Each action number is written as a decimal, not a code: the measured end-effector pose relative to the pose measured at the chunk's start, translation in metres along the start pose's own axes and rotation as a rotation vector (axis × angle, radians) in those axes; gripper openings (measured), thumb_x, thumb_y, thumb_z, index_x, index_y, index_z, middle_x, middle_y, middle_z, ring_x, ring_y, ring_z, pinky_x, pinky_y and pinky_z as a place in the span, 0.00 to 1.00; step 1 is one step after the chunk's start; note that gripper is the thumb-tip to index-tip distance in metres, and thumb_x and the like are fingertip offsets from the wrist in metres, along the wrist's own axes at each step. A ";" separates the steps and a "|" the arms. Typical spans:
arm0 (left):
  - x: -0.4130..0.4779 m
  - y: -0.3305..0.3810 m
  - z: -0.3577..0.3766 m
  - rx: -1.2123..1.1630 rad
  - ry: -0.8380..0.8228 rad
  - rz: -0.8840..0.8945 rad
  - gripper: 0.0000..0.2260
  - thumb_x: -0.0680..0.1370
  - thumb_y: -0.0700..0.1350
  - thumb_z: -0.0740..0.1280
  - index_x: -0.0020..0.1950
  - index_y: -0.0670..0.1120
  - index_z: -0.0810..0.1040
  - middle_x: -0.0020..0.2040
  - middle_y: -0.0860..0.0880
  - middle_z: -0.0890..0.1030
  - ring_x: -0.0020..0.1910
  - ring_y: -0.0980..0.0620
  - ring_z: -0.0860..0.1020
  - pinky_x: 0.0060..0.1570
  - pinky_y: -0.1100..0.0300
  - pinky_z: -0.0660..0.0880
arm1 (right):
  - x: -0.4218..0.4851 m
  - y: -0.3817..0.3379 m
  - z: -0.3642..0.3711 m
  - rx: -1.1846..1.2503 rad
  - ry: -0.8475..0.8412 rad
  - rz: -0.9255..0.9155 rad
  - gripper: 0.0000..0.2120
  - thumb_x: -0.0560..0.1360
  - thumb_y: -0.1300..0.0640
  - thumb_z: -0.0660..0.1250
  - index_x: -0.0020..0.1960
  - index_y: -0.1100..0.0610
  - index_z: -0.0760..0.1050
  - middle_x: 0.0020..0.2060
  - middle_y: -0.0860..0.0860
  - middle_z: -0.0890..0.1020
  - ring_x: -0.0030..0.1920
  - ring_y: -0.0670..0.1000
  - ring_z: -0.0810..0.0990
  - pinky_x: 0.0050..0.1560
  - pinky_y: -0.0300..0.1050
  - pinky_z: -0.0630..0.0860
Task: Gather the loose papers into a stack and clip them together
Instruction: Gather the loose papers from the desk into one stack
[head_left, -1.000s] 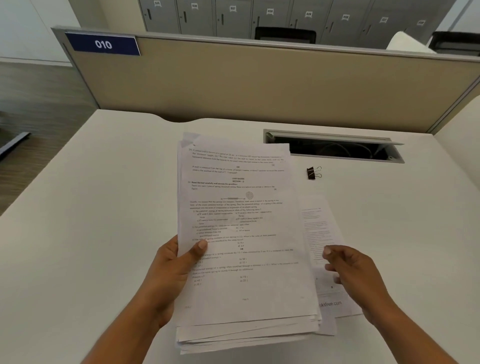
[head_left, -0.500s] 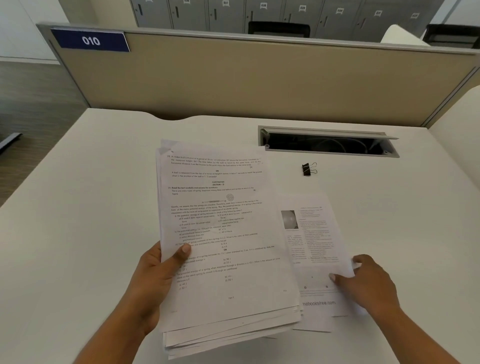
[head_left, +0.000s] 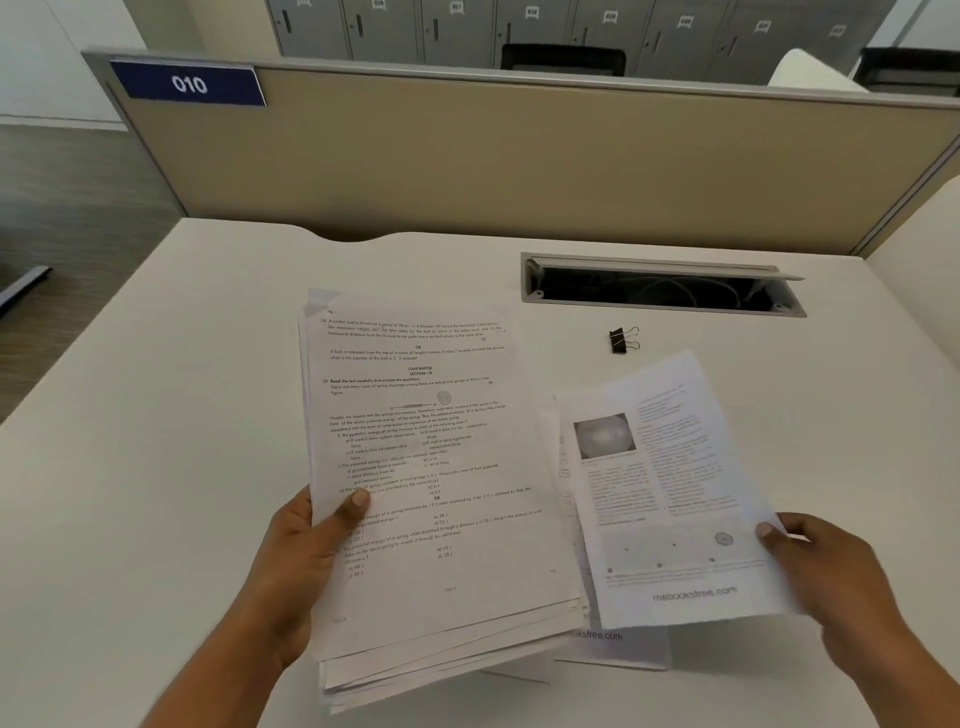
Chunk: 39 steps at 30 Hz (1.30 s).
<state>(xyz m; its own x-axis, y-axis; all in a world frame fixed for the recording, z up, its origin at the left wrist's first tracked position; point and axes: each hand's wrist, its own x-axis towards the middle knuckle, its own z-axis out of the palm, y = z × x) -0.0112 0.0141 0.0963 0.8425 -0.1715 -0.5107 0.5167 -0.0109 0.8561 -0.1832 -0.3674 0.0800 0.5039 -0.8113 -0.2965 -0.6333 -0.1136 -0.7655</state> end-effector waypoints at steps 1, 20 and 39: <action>0.001 0.000 -0.001 0.000 0.006 -0.002 0.09 0.80 0.45 0.67 0.60 0.48 0.81 0.51 0.44 0.89 0.45 0.39 0.88 0.48 0.38 0.83 | -0.002 -0.003 -0.005 0.049 0.010 0.010 0.04 0.77 0.60 0.68 0.43 0.56 0.80 0.42 0.59 0.85 0.41 0.62 0.83 0.43 0.50 0.75; -0.011 -0.001 0.023 -0.018 -0.064 -0.026 0.09 0.80 0.44 0.68 0.59 0.46 0.82 0.51 0.42 0.88 0.48 0.40 0.87 0.51 0.42 0.83 | -0.077 -0.076 0.028 0.439 -0.608 0.069 0.23 0.67 0.60 0.76 0.58 0.66 0.76 0.49 0.65 0.86 0.53 0.69 0.83 0.59 0.67 0.74; -0.026 -0.001 0.050 -0.021 -0.121 -0.033 0.09 0.82 0.41 0.65 0.56 0.49 0.85 0.50 0.43 0.88 0.47 0.40 0.87 0.42 0.47 0.84 | -0.077 -0.068 0.074 0.188 -0.389 -0.037 0.13 0.75 0.49 0.69 0.59 0.44 0.74 0.45 0.51 0.88 0.43 0.51 0.87 0.49 0.55 0.81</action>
<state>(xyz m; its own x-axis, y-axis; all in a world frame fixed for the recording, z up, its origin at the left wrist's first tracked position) -0.0406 -0.0305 0.1128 0.8008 -0.2891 -0.5245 0.5483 0.0014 0.8363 -0.1354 -0.2543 0.1132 0.7309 -0.5275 -0.4329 -0.5112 -0.0031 -0.8594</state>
